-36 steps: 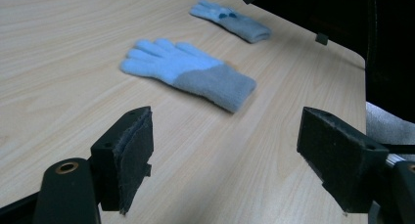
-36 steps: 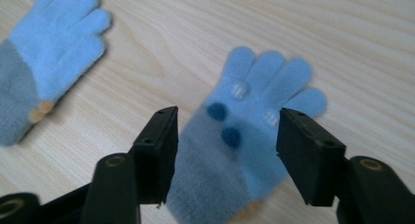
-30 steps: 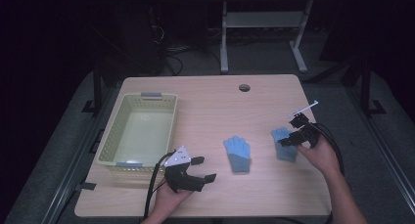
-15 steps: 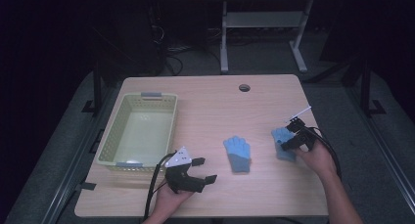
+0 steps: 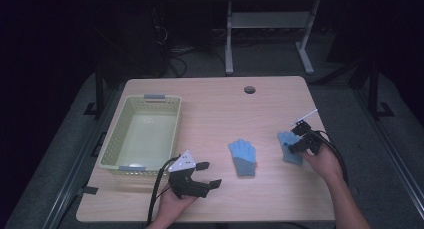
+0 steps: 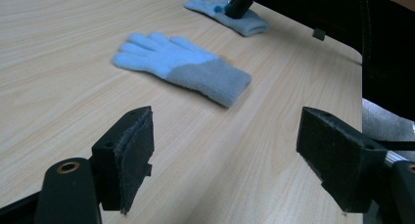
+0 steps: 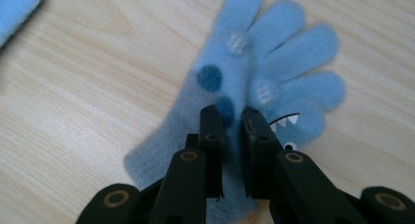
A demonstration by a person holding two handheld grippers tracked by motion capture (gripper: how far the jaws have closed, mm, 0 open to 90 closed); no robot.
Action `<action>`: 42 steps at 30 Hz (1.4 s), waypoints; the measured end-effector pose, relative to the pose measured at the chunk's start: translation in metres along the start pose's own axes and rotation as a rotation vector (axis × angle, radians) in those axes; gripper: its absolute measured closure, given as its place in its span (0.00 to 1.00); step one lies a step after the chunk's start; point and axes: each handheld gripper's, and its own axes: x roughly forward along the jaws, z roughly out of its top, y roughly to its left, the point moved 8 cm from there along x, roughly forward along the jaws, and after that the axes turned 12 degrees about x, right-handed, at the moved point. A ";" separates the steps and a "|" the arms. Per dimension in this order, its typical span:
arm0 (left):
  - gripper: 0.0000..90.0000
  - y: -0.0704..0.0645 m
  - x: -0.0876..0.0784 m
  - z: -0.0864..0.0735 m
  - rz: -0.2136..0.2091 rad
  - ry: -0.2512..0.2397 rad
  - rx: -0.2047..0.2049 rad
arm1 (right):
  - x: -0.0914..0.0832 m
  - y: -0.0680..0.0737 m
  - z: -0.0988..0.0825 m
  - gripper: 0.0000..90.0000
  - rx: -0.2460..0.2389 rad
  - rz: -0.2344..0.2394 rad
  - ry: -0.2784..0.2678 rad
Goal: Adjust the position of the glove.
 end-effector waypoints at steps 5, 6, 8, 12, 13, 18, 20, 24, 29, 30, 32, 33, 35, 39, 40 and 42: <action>0.24 0.000 -0.003 0.002 0.012 -0.008 0.013 | -0.003 0.000 -0.001 0.91 -0.003 0.003 -0.005; 0.24 0.000 -0.004 0.003 0.012 -0.010 0.012 | -0.005 0.000 -0.001 0.91 -0.008 0.008 -0.010; 0.24 0.000 -0.004 0.003 0.014 -0.012 0.013 | -0.006 0.001 -0.001 0.91 -0.008 0.009 -0.016; 0.24 0.000 -0.004 0.002 0.010 -0.008 0.010 | -0.016 0.004 -0.002 0.91 -0.005 0.027 -0.048; 0.24 -0.001 -0.003 0.002 0.010 -0.007 0.014 | -0.019 0.005 -0.002 0.91 0.000 0.032 -0.057; 0.24 -0.002 -0.002 0.001 0.007 -0.004 0.013 | -0.038 0.012 -0.001 0.91 -0.022 0.049 -0.102; 0.24 -0.002 -0.001 0.001 0.008 -0.007 0.009 | -0.045 0.015 0.001 0.91 -0.032 0.053 -0.118; 0.24 -0.002 -0.001 0.001 0.008 -0.009 0.007 | -0.055 0.022 0.004 0.91 -0.045 0.068 -0.141; 0.24 -0.002 -0.001 0.001 0.008 -0.011 0.007 | -0.069 0.043 0.010 0.91 -0.093 0.096 -0.165; 0.24 -0.002 -0.001 0.001 0.008 -0.011 0.007 | -0.069 0.046 0.011 0.91 -0.102 0.099 -0.167; 0.24 -0.002 -0.002 0.001 0.008 -0.010 0.008 | -0.072 0.056 0.014 0.91 -0.121 0.108 -0.171; 0.24 -0.001 -0.002 0.001 0.008 -0.010 0.009 | -0.073 0.060 0.015 0.91 -0.134 0.110 -0.173; 0.24 -0.001 -0.003 0.001 0.009 -0.010 0.010 | -0.074 0.068 0.017 0.91 -0.153 0.122 -0.176; 0.24 -0.001 -0.003 0.001 0.009 -0.007 0.018 | -0.075 0.079 0.020 0.91 -0.173 0.136 -0.175; 0.24 -0.001 -0.003 0.002 0.010 -0.010 0.018 | -0.075 0.081 0.020 0.91 -0.176 0.138 -0.172; 0.24 -0.001 -0.003 0.002 0.009 -0.009 0.018 | -0.075 0.087 0.022 0.91 -0.189 0.145 -0.175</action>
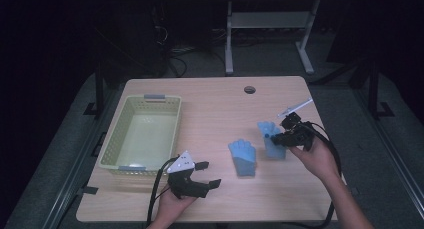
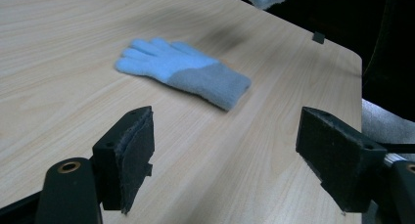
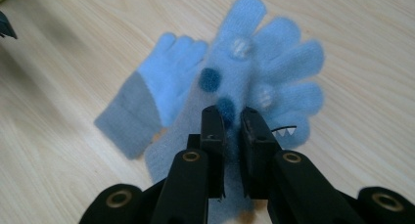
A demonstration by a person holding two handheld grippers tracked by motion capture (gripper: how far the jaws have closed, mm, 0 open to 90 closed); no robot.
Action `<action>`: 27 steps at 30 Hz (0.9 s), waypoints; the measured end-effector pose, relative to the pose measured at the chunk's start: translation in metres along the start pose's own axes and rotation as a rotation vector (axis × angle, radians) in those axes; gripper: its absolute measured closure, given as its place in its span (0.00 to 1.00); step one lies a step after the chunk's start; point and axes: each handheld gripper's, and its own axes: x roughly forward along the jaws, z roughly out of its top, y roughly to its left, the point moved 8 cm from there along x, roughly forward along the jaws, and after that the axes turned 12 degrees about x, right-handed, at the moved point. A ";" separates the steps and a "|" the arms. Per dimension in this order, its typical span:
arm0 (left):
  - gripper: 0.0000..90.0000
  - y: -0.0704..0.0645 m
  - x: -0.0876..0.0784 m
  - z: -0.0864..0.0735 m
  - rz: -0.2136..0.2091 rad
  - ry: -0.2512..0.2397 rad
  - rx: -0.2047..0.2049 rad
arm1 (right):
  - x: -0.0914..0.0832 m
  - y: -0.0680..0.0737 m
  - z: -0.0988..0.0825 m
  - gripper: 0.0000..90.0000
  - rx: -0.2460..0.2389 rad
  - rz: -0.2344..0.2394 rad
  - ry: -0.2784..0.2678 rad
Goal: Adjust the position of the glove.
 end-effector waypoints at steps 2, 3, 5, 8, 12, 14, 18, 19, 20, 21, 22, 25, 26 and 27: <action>0.24 0.000 0.000 0.000 0.000 -0.004 -0.003 | 0.001 0.006 0.002 0.91 -0.008 0.009 0.005; 0.24 0.000 0.000 0.000 0.000 -0.003 -0.003 | 0.002 0.008 0.003 0.91 -0.008 0.015 0.005; 0.24 0.000 0.000 0.001 -0.003 -0.004 -0.008 | 0.003 0.011 0.004 0.91 -0.014 0.023 0.007; 0.24 -0.001 -0.001 0.001 -0.004 -0.007 -0.007 | 0.007 0.016 0.005 0.91 -0.021 0.031 0.014; 0.24 -0.001 -0.001 0.001 -0.004 -0.006 -0.007 | 0.012 0.022 0.007 0.91 -0.033 0.038 0.021; 0.24 0.000 -0.001 0.001 -0.003 -0.004 -0.010 | 0.015 0.025 0.007 0.91 -0.036 0.044 0.025; 0.24 0.000 -0.001 0.001 -0.003 -0.004 -0.007 | 0.019 0.028 0.008 0.91 -0.039 0.050 0.033; 0.24 0.000 -0.001 0.001 -0.002 -0.005 -0.006 | 0.020 0.029 0.008 0.91 -0.041 0.052 0.033; 0.24 0.000 -0.001 0.001 -0.002 -0.004 -0.006 | 0.022 0.030 0.008 0.91 -0.042 0.056 0.034; 0.24 0.000 -0.001 0.000 -0.003 -0.004 -0.007 | 0.024 0.033 0.009 0.91 -0.044 0.063 0.038; 0.24 0.000 -0.001 0.001 -0.003 -0.005 -0.009 | 0.026 0.034 0.009 0.91 -0.044 0.065 0.040; 0.24 0.000 -0.001 0.001 -0.003 -0.006 -0.008 | 0.030 0.038 0.009 0.90 -0.051 0.072 0.050; 0.24 0.000 -0.001 0.001 -0.004 -0.006 -0.008 | 0.032 0.039 0.009 0.91 -0.053 0.075 0.051; 0.24 0.000 -0.001 0.001 -0.004 -0.006 -0.008 | 0.033 0.040 0.009 0.91 -0.055 0.076 0.053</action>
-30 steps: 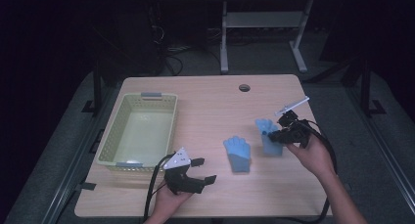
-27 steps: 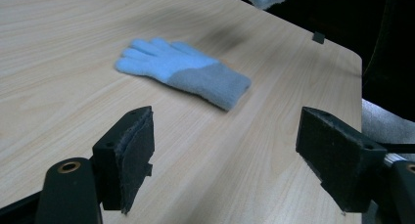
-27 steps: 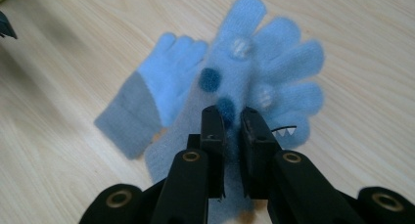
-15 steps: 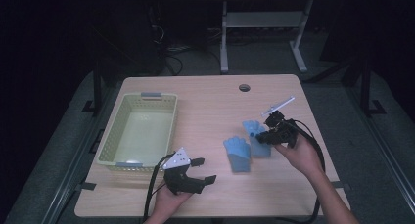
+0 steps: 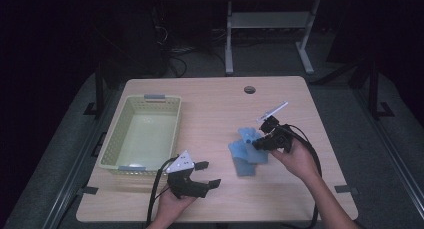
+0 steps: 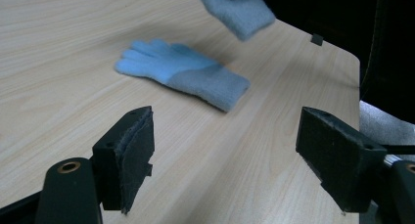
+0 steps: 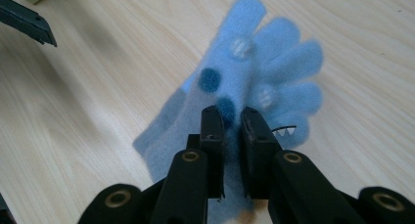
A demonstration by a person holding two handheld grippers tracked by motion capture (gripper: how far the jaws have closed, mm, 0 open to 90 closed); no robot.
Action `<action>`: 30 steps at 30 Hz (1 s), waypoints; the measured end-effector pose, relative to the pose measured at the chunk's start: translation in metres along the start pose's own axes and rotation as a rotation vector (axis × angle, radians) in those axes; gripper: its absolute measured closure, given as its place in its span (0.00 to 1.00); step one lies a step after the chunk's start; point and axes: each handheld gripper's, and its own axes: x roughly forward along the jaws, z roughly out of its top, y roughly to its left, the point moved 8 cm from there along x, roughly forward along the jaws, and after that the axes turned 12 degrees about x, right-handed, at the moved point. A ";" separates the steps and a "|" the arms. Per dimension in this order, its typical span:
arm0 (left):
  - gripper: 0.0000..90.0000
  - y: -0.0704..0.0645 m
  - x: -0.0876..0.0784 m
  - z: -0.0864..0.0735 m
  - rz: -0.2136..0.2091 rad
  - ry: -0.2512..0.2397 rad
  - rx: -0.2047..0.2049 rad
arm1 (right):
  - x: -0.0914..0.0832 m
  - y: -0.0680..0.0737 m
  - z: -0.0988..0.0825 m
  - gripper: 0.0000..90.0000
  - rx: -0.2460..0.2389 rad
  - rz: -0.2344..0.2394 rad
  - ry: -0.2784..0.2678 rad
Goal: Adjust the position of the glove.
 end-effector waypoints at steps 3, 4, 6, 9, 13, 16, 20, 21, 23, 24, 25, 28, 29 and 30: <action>0.24 0.000 0.000 0.000 0.000 0.001 -0.004 | 0.005 0.002 0.000 0.90 -0.006 0.005 0.009; 0.24 0.000 0.000 0.000 -0.001 0.001 -0.005 | 0.006 0.003 0.000 0.90 -0.005 0.007 0.012; 0.24 0.000 0.000 0.000 -0.002 0.001 -0.006 | 0.010 0.005 0.000 0.90 -0.009 0.014 0.015; 0.24 0.000 0.000 0.000 -0.002 0.001 -0.007 | 0.014 0.008 0.000 0.90 -0.009 0.021 0.023; 0.24 0.000 0.000 0.000 -0.001 0.002 -0.006 | 0.020 0.010 0.000 0.90 -0.013 0.028 0.031; 0.24 0.000 0.000 0.000 -0.001 0.002 -0.005 | 0.022 0.011 -0.001 0.90 -0.012 0.029 0.032; 0.24 0.000 0.000 0.000 -0.001 0.000 -0.005 | 0.026 0.012 -0.001 0.90 -0.014 0.030 0.041; 0.24 0.000 0.000 0.000 0.000 -0.002 -0.007 | 0.027 0.013 0.000 0.90 -0.013 0.031 0.040; 0.24 0.000 0.000 0.000 -0.001 -0.001 -0.005 | 0.028 0.015 0.000 0.90 -0.016 0.037 0.042; 0.24 0.000 0.000 0.000 -0.001 -0.001 -0.005 | 0.028 0.015 0.000 0.90 -0.016 0.037 0.042; 0.24 0.000 0.000 0.000 0.000 -0.001 -0.005 | 0.030 0.015 0.000 0.90 -0.015 0.035 0.044; 0.24 0.000 -0.001 0.000 0.000 -0.002 -0.008 | 0.035 0.016 -0.003 0.90 -0.012 0.044 0.057; 0.24 0.000 -0.001 0.000 -0.001 -0.003 -0.008 | 0.035 0.016 -0.003 0.90 -0.012 0.044 0.057; 0.24 0.000 -0.001 0.000 0.000 -0.003 -0.008 | 0.037 0.016 -0.003 0.90 -0.012 0.044 0.058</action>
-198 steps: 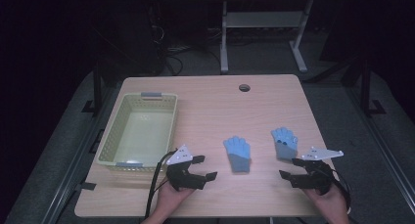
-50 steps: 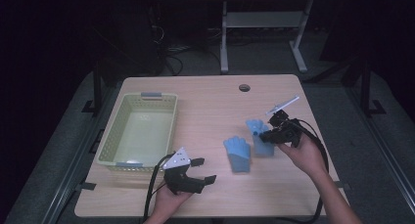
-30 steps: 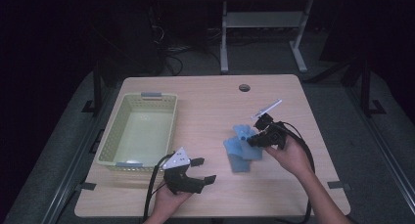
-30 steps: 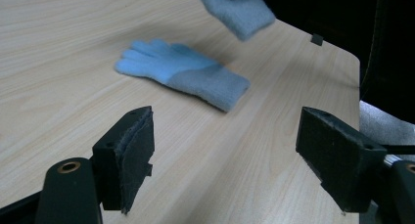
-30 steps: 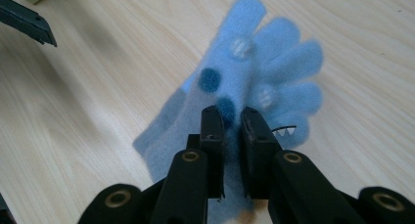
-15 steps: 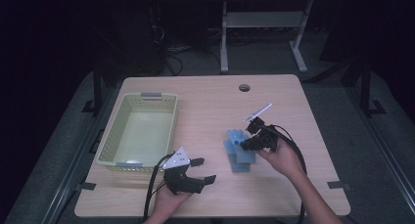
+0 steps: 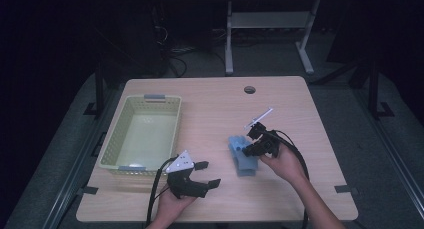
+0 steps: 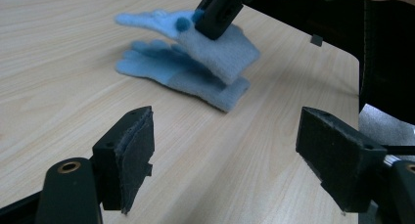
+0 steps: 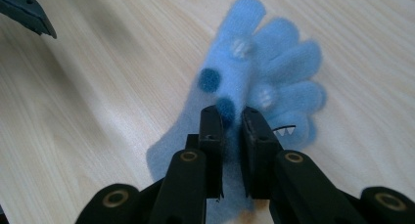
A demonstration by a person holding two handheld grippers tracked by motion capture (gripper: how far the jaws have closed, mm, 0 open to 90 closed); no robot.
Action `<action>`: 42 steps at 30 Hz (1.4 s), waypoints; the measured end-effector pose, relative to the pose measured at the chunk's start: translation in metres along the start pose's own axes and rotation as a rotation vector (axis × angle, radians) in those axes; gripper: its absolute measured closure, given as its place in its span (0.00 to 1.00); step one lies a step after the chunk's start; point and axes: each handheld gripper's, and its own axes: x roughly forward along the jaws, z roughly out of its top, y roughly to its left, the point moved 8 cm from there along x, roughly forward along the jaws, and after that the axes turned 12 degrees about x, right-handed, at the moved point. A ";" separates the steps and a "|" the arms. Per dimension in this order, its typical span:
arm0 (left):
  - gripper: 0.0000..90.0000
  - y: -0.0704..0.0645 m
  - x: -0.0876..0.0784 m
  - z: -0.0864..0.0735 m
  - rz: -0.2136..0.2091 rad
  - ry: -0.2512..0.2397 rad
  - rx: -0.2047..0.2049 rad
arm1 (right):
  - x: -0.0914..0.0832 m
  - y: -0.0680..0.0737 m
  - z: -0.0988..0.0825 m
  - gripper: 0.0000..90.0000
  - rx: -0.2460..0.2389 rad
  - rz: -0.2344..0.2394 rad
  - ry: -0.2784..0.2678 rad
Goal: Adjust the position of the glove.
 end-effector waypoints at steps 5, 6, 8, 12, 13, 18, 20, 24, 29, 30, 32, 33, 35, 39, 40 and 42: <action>0.24 0.000 0.000 0.000 -0.001 0.002 0.003 | 0.006 0.001 -0.003 0.89 0.009 0.014 0.023; 0.24 0.000 0.000 0.000 -0.001 0.003 0.004 | 0.007 0.001 -0.004 0.89 0.010 0.014 0.025; 0.24 0.000 0.000 0.000 0.000 0.002 0.003 | 0.010 0.001 -0.005 0.88 0.012 0.009 0.038; 0.24 0.000 0.000 0.000 0.000 0.003 0.000 | 0.012 0.000 -0.006 0.88 0.011 0.005 0.041; 0.24 0.000 0.000 0.000 0.000 0.004 0.002 | 0.014 -0.001 -0.007 0.88 0.017 0.006 0.042; 0.24 -0.001 0.001 0.000 -0.002 0.002 0.004 | 0.019 -0.004 -0.009 0.88 0.022 -0.007 0.059; 0.24 -0.001 0.001 0.000 -0.003 0.001 0.003 | 0.022 -0.005 -0.010 0.87 0.024 -0.008 0.058; 0.24 -0.001 0.001 -0.001 -0.004 0.002 0.002 | 0.025 -0.004 -0.011 0.85 0.023 -0.012 0.062; 0.24 -0.001 0.001 -0.001 -0.004 0.002 0.006 | 0.027 -0.006 -0.012 0.75 0.031 -0.027 0.062; 0.24 -0.001 0.001 -0.001 -0.004 0.002 0.007 | 0.027 -0.006 -0.012 0.73 0.037 -0.028 0.060; 0.24 -0.001 0.001 -0.001 -0.004 0.002 0.007 | 0.026 -0.006 -0.011 0.69 0.039 -0.027 0.056; 0.24 -0.001 0.001 -0.001 -0.005 0.001 0.002 | 0.023 -0.006 -0.009 0.62 0.044 -0.035 0.032; 0.24 -0.001 0.002 -0.001 -0.006 0.002 0.000 | 0.018 -0.007 -0.006 0.62 0.048 -0.036 0.000; 0.24 -0.002 0.002 -0.001 -0.007 0.002 -0.003 | 0.016 -0.007 -0.003 0.77 0.056 -0.035 -0.024; 0.24 -0.002 0.002 -0.001 -0.007 0.001 -0.003 | 0.017 -0.007 -0.003 0.79 0.054 -0.037 -0.021; 0.24 -0.001 0.002 -0.001 -0.007 0.000 -0.003 | 0.020 -0.006 -0.003 0.83 0.053 -0.035 -0.012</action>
